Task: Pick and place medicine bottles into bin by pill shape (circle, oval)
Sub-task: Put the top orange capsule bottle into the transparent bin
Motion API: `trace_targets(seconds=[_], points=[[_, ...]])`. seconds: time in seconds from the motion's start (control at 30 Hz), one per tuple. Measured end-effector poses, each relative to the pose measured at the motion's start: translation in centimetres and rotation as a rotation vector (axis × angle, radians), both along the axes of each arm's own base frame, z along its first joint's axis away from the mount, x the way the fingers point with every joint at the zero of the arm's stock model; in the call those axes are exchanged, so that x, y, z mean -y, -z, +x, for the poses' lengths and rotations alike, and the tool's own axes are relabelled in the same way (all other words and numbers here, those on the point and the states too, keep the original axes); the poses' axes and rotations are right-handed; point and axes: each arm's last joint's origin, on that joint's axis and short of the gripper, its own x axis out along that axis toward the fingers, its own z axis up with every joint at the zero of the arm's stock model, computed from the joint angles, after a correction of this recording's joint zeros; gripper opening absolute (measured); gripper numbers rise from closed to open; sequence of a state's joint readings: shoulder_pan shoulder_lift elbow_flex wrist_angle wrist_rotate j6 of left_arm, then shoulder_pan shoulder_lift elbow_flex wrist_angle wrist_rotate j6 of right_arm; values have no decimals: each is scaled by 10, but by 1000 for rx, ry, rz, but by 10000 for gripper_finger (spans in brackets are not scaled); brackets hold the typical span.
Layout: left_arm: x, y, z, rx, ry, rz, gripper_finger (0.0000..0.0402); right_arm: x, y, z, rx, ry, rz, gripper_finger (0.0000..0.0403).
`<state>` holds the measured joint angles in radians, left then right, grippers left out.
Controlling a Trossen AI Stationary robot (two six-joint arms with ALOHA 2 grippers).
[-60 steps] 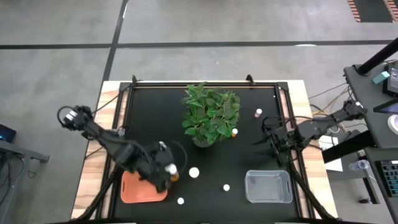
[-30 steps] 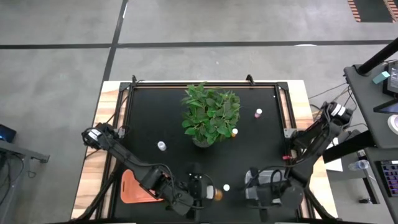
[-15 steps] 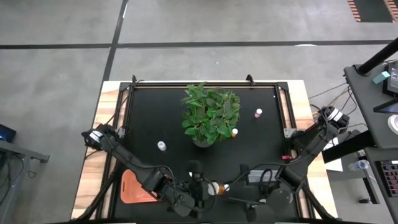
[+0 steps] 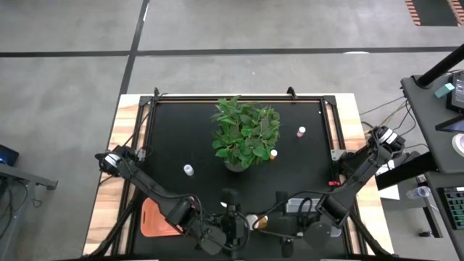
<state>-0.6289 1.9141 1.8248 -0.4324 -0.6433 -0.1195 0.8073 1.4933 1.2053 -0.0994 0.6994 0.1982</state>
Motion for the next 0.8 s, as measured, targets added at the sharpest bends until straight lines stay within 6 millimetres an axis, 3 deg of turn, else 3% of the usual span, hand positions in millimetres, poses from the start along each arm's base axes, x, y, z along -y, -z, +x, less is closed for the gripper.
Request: trace_targets(seconds=[0.27, 0.57, 0.8], points=[[1, -2, 1, 22, -3, -15, 197, 1, 0, 1, 0, 6, 7, 162], [2, -4, 0, 25, 17, 7, 282, 6, -1, -5, -37, 11, -9, 170], [2, -16, -10, 40, 50, 38, 299, 24, -3, -34, -299, 7, 110, 171]])
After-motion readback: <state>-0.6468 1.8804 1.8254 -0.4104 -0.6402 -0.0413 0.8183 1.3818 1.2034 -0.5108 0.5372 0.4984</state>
